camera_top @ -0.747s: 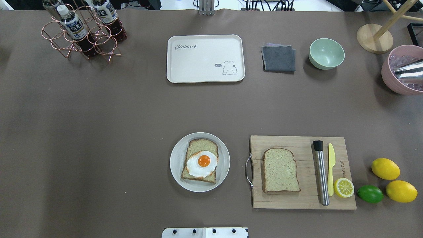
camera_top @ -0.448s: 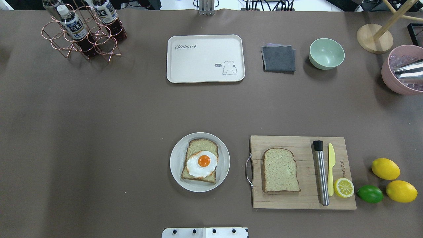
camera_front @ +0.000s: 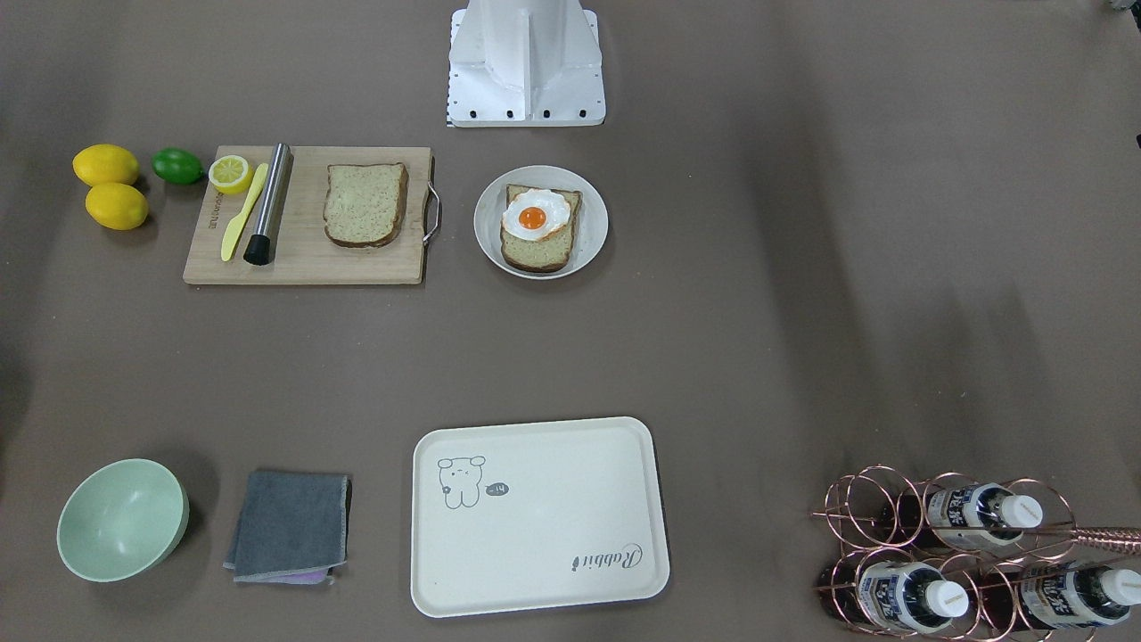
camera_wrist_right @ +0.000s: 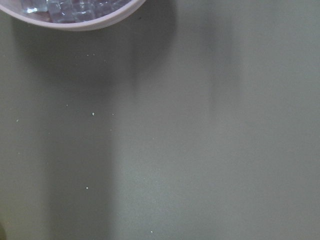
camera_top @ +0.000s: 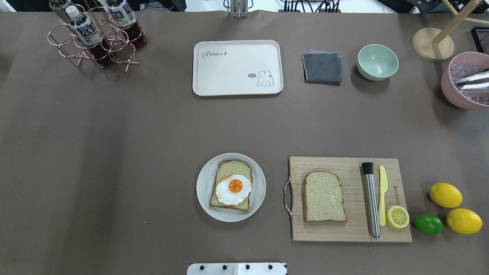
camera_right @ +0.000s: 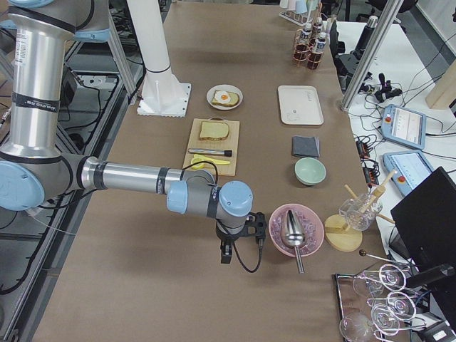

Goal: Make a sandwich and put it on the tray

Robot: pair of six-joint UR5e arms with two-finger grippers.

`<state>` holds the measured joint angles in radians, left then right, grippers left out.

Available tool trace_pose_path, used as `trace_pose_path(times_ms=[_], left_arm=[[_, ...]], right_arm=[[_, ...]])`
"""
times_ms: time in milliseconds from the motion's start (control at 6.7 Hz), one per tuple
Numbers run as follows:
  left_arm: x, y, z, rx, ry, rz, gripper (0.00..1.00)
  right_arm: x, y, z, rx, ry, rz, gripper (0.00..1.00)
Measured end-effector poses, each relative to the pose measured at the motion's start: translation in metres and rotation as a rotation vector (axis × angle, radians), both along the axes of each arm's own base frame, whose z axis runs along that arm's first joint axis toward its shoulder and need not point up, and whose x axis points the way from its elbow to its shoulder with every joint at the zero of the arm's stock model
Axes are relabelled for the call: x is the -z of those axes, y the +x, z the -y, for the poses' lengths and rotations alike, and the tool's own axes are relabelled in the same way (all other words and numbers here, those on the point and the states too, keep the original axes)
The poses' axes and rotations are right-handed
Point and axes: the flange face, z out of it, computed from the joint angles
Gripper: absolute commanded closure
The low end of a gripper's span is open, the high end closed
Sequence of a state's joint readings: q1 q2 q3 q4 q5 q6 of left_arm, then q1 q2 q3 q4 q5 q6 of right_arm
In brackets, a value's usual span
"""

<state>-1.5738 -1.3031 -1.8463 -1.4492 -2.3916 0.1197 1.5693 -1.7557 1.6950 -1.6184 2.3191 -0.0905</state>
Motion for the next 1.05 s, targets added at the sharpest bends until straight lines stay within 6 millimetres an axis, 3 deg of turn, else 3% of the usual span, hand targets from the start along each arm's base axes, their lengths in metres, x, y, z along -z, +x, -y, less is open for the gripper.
trace_pose_path(times_ms=[299,1045], left_arm=[[0.0093,0.0064,0.0079,-0.001,0.000,0.002,0.02],[0.0083,0.0068,0.0089,-0.003,0.001,0.003,0.02]], right_arm=[[0.0004,-0.0001,0.0004,0.000,0.001,0.002,0.00],[0.0028,-0.0002,0.0010,0.000,0.007,0.003,0.00]])
